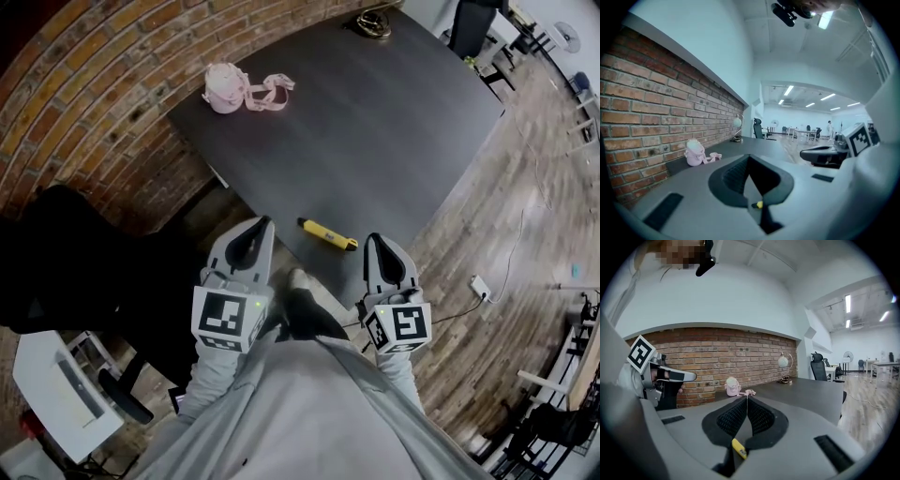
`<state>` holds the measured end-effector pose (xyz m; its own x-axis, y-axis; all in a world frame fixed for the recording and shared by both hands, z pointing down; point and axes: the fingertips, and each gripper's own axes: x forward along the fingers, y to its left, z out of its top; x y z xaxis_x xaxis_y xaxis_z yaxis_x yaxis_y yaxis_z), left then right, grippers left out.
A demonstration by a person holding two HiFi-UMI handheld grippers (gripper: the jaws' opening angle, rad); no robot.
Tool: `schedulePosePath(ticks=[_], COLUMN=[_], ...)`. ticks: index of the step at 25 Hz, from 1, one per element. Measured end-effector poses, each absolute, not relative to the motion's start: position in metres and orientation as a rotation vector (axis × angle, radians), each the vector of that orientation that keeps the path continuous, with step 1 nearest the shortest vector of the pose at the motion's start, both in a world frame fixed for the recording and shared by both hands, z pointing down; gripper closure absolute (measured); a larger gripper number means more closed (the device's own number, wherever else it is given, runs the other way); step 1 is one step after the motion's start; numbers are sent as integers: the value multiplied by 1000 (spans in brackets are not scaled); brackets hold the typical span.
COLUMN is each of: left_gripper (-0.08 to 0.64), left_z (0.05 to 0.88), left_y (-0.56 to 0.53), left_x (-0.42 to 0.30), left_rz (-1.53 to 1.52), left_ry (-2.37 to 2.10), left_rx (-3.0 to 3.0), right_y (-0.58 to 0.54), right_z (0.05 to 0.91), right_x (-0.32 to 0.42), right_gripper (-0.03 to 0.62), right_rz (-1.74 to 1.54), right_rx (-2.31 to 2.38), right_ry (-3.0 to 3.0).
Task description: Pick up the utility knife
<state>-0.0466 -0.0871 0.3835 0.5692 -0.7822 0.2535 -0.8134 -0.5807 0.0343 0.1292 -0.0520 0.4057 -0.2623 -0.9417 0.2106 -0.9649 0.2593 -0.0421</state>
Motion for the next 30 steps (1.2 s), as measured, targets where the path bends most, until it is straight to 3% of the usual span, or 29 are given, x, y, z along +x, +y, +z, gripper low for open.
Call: schedulePosePath(ticks=[11, 30], left_gripper=[541, 541], left_z=[366, 374], left_y=[-161, -177], left_x=[-17, -32], left_rz=[303, 320], left_ry=[-1469, -1464], left_rx=[2623, 2592], right_y=[-137, -154], right_z=[387, 399], right_x=[150, 139], right_gripper=[574, 574], right_rz=[170, 220], right_rx=[1674, 1650], right_ry=[-2487, -2475])
